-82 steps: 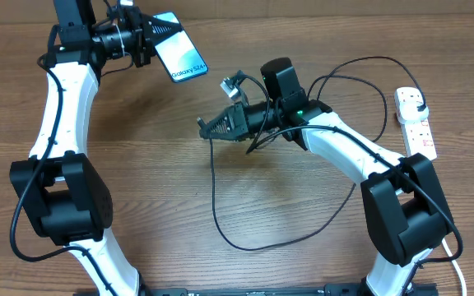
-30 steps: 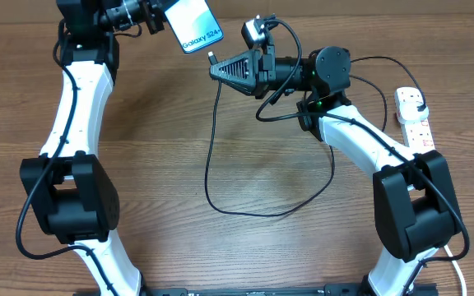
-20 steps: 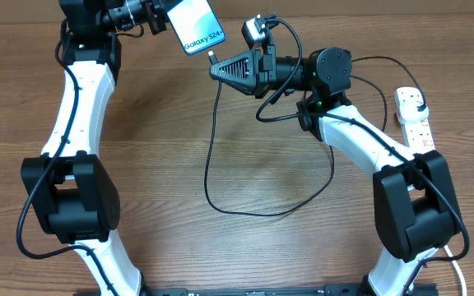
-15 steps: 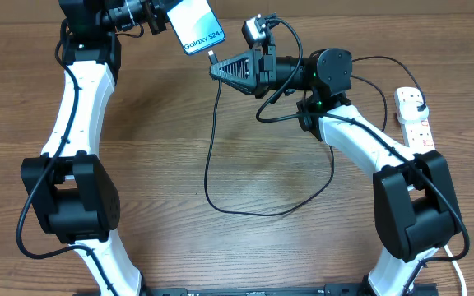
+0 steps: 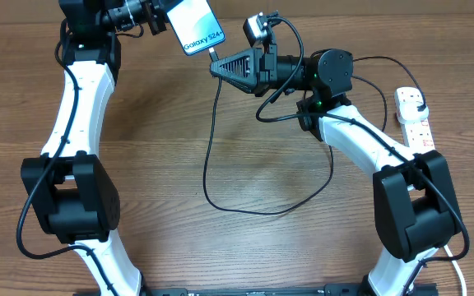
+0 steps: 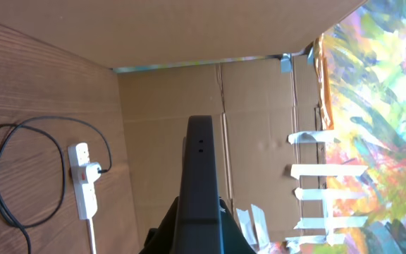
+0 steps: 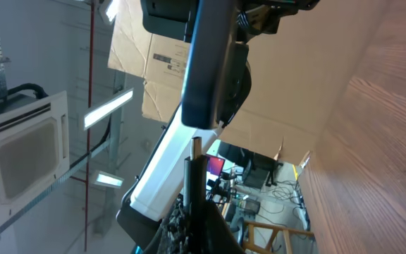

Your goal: Plug charger to phone and switch on socket

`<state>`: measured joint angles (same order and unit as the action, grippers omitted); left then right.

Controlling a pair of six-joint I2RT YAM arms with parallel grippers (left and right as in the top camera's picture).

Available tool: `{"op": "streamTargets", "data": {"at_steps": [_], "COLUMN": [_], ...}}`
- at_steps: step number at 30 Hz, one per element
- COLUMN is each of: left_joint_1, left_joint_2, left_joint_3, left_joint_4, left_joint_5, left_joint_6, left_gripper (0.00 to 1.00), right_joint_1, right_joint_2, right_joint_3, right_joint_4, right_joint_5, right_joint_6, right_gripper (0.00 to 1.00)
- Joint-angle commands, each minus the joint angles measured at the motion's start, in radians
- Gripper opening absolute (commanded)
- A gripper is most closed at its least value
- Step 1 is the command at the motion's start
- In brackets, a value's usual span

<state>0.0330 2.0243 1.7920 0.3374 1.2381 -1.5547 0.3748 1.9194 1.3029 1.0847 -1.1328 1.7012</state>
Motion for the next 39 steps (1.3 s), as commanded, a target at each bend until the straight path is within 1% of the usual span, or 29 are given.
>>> {"op": "streamTargets", "data": {"at_steps": [1, 39], "left_joint_1": [-0.001, -0.028], "left_joint_2": [-0.017, -0.017], "left_joint_3": [0.019, 0.019], "left_joint_4": [0.011, 0.011], "left_joint_5": [0.007, -0.036], "left_joint_6": [-0.024, -0.025], "left_gripper": [0.04, 0.04], "right_joint_1": [0.003, 0.003], "right_joint_2": [-0.029, -0.029], "right_joint_3": [0.015, 0.015], "right_joint_4": [0.009, 0.005], "right_joint_5": [0.019, 0.026], "right_joint_6": [0.005, 0.003], "right_gripper": [0.04, 0.04]}}
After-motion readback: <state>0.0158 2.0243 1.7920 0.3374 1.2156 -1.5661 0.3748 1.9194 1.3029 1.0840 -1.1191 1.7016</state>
